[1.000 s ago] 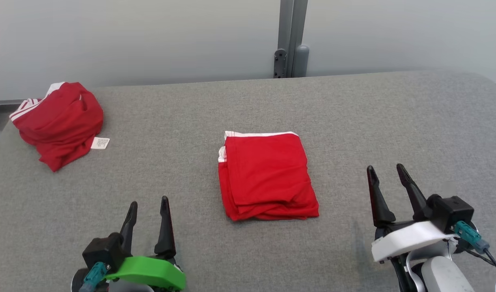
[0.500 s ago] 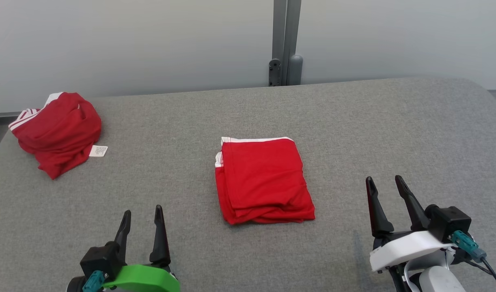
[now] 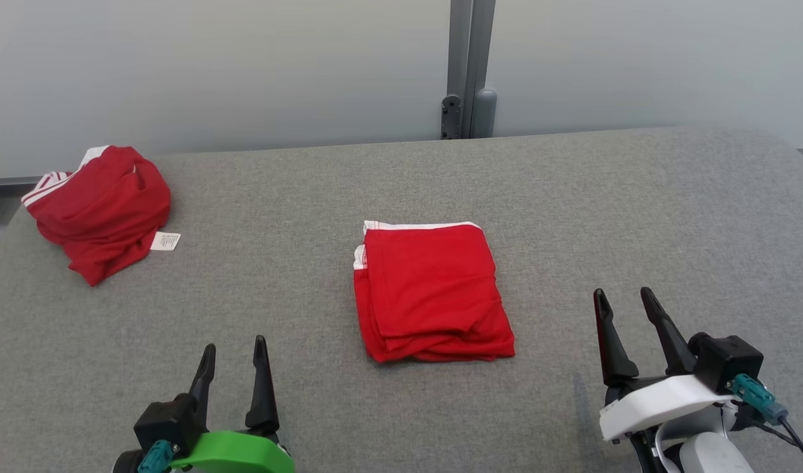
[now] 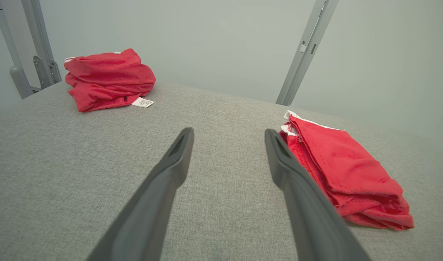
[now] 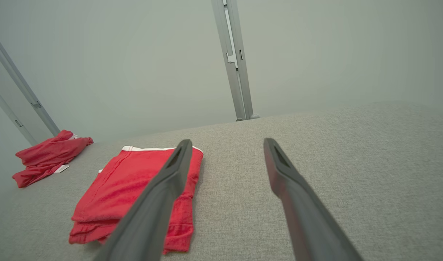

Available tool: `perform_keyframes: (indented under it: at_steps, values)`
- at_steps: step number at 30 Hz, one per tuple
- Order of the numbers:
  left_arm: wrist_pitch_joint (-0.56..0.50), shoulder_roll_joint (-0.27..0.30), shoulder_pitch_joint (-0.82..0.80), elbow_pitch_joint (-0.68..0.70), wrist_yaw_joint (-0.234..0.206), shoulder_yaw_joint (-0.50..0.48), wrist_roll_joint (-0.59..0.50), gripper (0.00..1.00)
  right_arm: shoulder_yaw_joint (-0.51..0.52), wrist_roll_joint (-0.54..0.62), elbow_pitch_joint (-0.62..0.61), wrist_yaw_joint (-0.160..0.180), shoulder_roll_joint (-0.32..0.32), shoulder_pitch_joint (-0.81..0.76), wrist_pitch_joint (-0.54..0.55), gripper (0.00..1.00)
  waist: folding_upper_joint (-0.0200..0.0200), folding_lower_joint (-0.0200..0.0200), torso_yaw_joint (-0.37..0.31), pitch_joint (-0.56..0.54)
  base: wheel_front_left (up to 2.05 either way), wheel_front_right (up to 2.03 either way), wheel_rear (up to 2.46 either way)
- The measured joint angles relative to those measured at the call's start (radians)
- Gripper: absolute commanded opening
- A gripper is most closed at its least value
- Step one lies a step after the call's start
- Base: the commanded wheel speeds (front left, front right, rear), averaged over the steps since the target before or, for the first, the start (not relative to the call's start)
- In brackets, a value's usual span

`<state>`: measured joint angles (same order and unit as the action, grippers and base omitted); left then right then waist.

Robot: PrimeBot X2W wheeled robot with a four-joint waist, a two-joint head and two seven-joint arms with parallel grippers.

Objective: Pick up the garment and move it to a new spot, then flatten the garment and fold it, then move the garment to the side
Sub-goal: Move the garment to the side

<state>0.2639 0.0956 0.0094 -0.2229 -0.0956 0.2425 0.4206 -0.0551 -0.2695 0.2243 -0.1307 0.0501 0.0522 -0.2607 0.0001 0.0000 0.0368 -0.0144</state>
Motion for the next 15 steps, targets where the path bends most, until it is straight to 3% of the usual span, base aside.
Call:
perform_keyframes:
  at_steps: [7, 15]
  values:
    - [0.000, -0.012, 0.000, -0.008, 0.015, 0.002, -0.010, 1.00, 0.028, 0.036, 0.025, 0.000, 0.005, 0.044, 0.082, 1.00, 0.0000, 0.0000, 0.023, 0.001, 0.00, 0.00, 0.00]
    - [0.000, -0.023, -0.006, -0.016, 0.026, 0.012, -0.027, 1.00, -0.017, -0.057, 0.139, 0.000, 0.080, 0.189, 0.327, 1.00, 0.0000, 0.0001, 0.076, 0.020, 0.00, 0.00, 0.00]
